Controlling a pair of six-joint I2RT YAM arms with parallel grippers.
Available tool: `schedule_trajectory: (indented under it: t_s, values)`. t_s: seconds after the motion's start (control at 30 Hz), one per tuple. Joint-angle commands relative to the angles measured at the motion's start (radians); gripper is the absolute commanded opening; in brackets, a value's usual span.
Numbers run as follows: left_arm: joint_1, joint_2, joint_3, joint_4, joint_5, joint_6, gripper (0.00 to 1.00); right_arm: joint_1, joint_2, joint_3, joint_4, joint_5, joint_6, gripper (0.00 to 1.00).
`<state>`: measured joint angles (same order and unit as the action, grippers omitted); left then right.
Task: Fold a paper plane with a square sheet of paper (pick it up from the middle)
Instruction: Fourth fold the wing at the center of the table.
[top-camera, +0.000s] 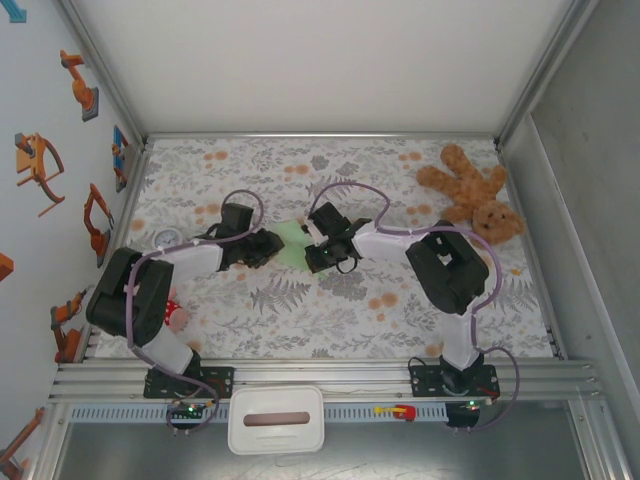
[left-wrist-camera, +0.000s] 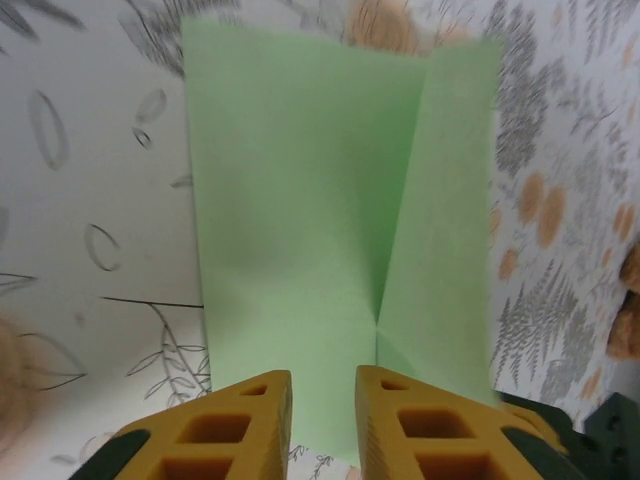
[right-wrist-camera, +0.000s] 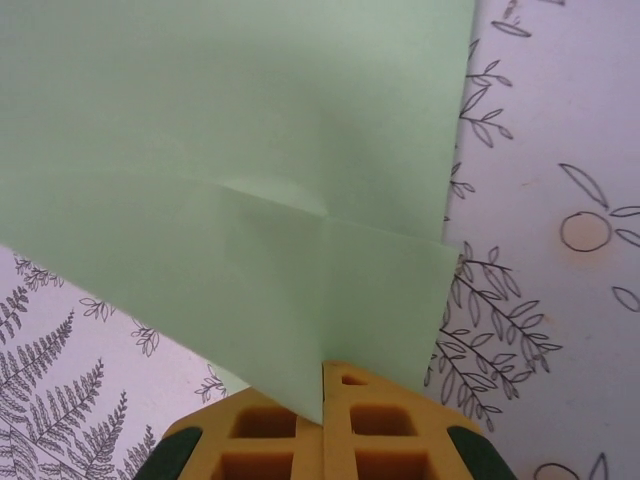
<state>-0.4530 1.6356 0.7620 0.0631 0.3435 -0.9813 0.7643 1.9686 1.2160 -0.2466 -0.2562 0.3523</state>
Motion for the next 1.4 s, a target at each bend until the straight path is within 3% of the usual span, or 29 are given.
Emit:
schedule_trajectory:
  t_s: [0.0, 0.1, 0.3, 0.43, 0.53, 0.8, 1.37]
  values:
    - [-0.013, 0.05, 0.048, 0.029, 0.029, -0.023, 0.21, -0.001, -0.042, -0.02, 0.018, -0.025, -0.003, 0.03]
    - [-0.013, 0.073, 0.047, 0.026, 0.001, -0.045, 0.18, -0.001, -0.048, -0.028, 0.027, -0.021, -0.029, 0.05]
    - [-0.013, 0.102, 0.04, 0.017, -0.017, -0.053, 0.15, 0.004, -0.065, -0.011, 0.021, 0.007, -0.098, 0.21]
    - [-0.013, 0.111, 0.039, -0.001, -0.026, -0.053, 0.14, 0.022, -0.068, 0.031, -0.012, 0.077, -0.146, 0.34]
    - [-0.012, 0.118, 0.045, -0.01, -0.027, -0.048, 0.14, 0.045, -0.042, 0.073, -0.054, 0.141, -0.192, 0.37]
    - [-0.01, 0.126, 0.047, -0.009, -0.024, -0.042, 0.14, 0.068, 0.007, 0.127, -0.072, 0.229, -0.291, 0.36]
    - [-0.004, 0.127, 0.046, -0.008, -0.022, -0.035, 0.14, 0.069, 0.07, 0.167, -0.093, 0.033, -0.393, 0.1]
